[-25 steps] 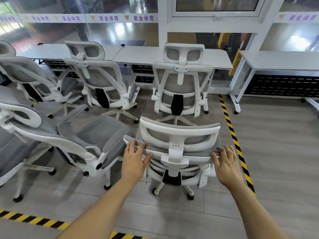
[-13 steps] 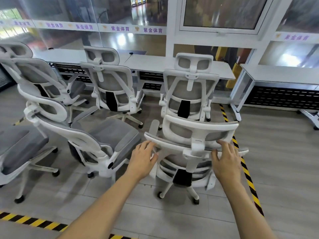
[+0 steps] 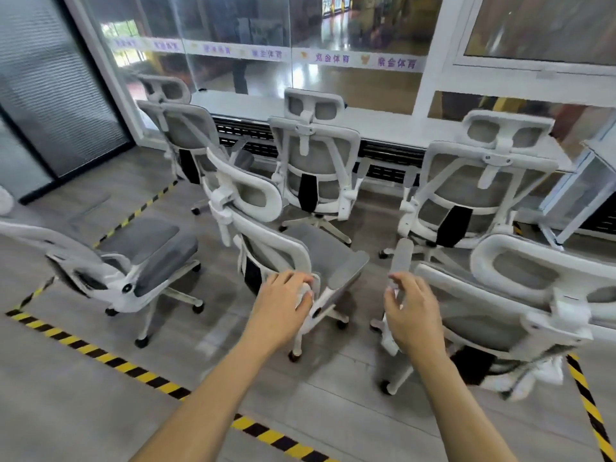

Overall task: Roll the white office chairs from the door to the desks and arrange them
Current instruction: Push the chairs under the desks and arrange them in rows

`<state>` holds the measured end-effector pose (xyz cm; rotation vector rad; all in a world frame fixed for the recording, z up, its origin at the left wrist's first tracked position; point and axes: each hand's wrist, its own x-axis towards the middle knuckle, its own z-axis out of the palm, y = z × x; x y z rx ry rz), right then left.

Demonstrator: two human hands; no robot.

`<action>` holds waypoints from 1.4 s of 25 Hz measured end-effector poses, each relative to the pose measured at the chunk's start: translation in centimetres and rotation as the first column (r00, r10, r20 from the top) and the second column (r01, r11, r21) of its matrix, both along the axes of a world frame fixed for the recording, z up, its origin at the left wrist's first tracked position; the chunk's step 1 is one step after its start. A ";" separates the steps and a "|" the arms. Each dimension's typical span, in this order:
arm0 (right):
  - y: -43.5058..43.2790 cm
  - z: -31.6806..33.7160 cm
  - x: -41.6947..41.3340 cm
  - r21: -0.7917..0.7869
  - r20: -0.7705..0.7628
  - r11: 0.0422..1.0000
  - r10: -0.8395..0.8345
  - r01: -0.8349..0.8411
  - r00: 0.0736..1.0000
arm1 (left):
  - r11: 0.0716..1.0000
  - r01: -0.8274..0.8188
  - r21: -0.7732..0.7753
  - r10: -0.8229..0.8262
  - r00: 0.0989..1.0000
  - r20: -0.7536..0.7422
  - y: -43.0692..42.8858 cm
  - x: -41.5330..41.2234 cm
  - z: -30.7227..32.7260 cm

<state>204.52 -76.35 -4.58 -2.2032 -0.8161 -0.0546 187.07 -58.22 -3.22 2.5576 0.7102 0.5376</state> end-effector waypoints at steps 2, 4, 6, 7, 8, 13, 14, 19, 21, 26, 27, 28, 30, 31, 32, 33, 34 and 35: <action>4.1 0.0 -1.6 -0.016 -0.009 0.998 0.054 -0.054 0.999 | 0.999 -0.047 -0.005 0.047 0.999 -0.012 3.5 -2.3 -0.4; 8.7 -0.2 -2.3 -0.031 0.003 0.993 0.110 -0.110 0.994 | 0.996 -0.091 -0.011 0.091 0.996 -0.012 7.1 -3.8 -0.8; 13.1 -0.5 -2.5 -0.028 0.001 0.989 0.145 -0.145 0.989 | 0.993 -0.118 -0.014 0.117 0.993 -0.034 10.7 -4.6 -1.0; 15.1 -0.9 -2.6 -0.021 -0.001 0.988 0.155 -0.155 0.988 | 0.992 -0.126 -0.016 0.125 0.991 -0.053 12.5 -4.8 -1.2; 17.4 -1.2 -2.7 -0.013 -0.004 0.987 0.161 -0.161 0.987 | 0.991 -0.132 -0.017 0.131 0.989 -0.074 14.7 -4.9 -1.4; 27.4 -2.7 -2.5 -0.044 -0.028 0.976 0.213 -0.214 0.977 | 0.989 -0.149 -0.001 0.147 0.978 -0.151 25.3 -4.3 -2.0; 29.1 -2.9 -2.4 -0.068 -0.022 0.970 0.232 -0.233 0.972 | 0.988 -0.154 0.006 0.153 0.977 -0.150 27.3 -4.1 -2.0; 35.2 -5.0 -3.5 -0.217 0.002 0.940 0.270 -0.264 0.963 | 0.991 -0.135 0.020 0.136 0.979 -0.151 36.6 -3.0 -3.0; 36.0 -6.0 -4.2 -0.198 0.070 0.953 0.245 -0.227 0.967 | 0.992 -0.115 0.042 0.120 0.980 -0.160 41.1 -1.8 -3.5; 37.7 -7.2 -7.0 -0.199 0.097 0.980 0.012 0.008 0.995 | 0.990 0.069 0.124 -0.018 0.928 -0.372 51.1 2.3 -5.3; 38.3 -7.3 -7.5 -0.206 0.099 0.977 -0.030 0.050 0.995 | 0.986 0.107 0.126 -0.049 0.916 -0.398 52.2 2.7 -5.9; 39.1 -7.6 -7.9 -0.206 0.097 0.974 -0.077 0.096 0.992 | 0.982 0.149 0.116 -0.093 0.917 -0.389 53.1 2.8 -6.6; 40.2 -7.7 -8.9 -0.191 0.070 0.967 -0.159 0.169 0.985 | 0.976 0.188 0.106 -0.145 0.934 -0.326 53.9 2.4 -7.8; 40.6 -7.9 -9.3 -0.177 0.063 0.964 -0.190 0.198 0.980 | 0.977 0.194 0.090 -0.159 0.941 -0.299 54.0 2.2 -7.9; 40.7 -8.1 -9.6 -0.161 0.051 0.963 -0.212 0.217 0.976 | 0.976 0.203 0.076 -0.174 0.942 -0.287 54.1 1.8 -8.0; 40.6 -8.2 -10.0 -0.145 0.033 0.964 -0.222 0.225 0.974 | 0.973 0.218 0.072 -0.190 0.941 -0.278 54.1 1.3 -7.8; 40.2 -8.3 -10.1 -0.125 0.012 0.967 -0.224 0.224 0.974 | 0.970 0.230 0.080 -0.202 0.942 -0.267 53.8 0.7 -7.7; 39.6 -8.3 -10.1 -0.106 -0.008 0.969 -0.223 0.221 0.975 | 0.967 0.237 0.091 -0.208 0.945 -0.252 53.3 0.0 -7.8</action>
